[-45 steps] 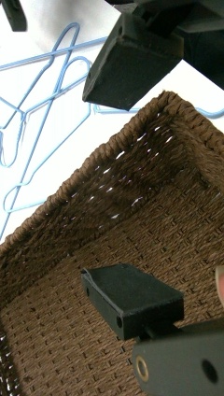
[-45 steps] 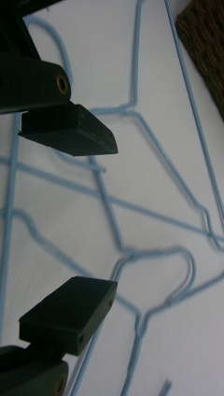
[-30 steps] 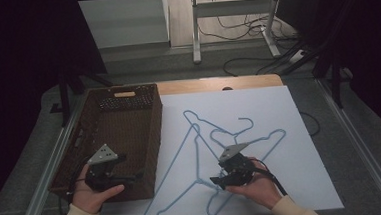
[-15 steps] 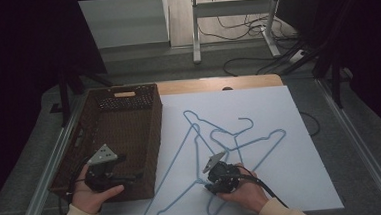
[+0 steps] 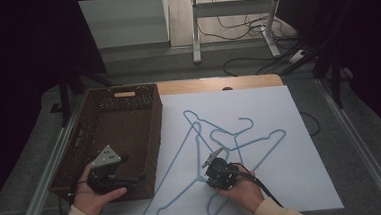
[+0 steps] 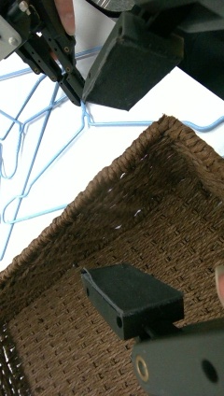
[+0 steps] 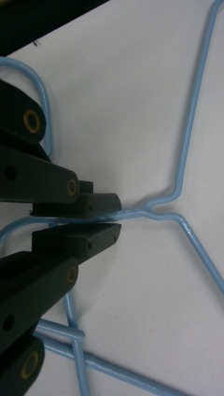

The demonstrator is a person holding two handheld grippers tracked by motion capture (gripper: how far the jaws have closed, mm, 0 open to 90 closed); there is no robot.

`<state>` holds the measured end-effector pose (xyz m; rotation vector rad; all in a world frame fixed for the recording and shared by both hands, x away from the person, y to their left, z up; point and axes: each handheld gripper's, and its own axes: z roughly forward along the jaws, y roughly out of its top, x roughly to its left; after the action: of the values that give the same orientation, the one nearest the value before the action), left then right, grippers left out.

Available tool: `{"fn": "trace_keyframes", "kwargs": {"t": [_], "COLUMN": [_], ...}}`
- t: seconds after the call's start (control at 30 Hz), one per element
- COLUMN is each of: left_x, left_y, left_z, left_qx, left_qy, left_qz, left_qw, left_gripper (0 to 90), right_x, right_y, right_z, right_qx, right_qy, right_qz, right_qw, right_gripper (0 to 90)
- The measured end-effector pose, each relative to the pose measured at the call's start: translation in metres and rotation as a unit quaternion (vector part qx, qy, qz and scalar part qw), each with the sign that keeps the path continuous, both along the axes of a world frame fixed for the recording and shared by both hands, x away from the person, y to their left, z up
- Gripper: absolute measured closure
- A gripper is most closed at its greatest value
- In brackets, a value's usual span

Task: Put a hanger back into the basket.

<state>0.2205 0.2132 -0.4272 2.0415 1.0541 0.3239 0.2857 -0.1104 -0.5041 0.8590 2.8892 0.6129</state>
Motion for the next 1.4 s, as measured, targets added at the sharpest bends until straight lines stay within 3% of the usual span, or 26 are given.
{"fn": "trace_keyframes", "kwargs": {"t": [0.53, 0.93, 1.03, 1.2, 1.4], "left_x": [-0.006, -0.004, -0.003, 0.003, 0.010], "left_y": [-0.007, -0.018, -0.024, -0.041, -0.069], "left_z": [0.009, 0.008, 0.008, 0.006, -0.002], "left_qx": [-0.009, -0.010, -0.020, -0.013, 0.015], "left_qy": [-0.009, 0.002, 0.010, 0.025, 0.039], "left_qz": [-0.015, -0.030, -0.047, -0.079, -0.107], "left_qw": [0.9998, 0.9995, 0.9986, 0.9965, 0.9933], "left_gripper": [14.9, 15.6, 17.7, 19.4, 19.2], "right_x": [0.007, 0.011, 0.011, 0.012, 0.011], "right_y": [-0.025, -0.039, -0.041, -0.043, -0.045], "right_z": [0.042, 0.049, 0.049, 0.052, 0.054], "right_qx": [0.042, 0.048, 0.050, 0.053, 0.057], "right_qy": [-0.018, -0.011, -0.010, -0.012, -0.013], "right_qz": [-0.019, -0.019, -0.018, -0.018, -0.017], "right_qw": [0.9988, 0.9986, 0.9986, 0.9983, 0.9981], "right_gripper": [85.8, 85.8, 85.8, 85.8, 85.9]}}
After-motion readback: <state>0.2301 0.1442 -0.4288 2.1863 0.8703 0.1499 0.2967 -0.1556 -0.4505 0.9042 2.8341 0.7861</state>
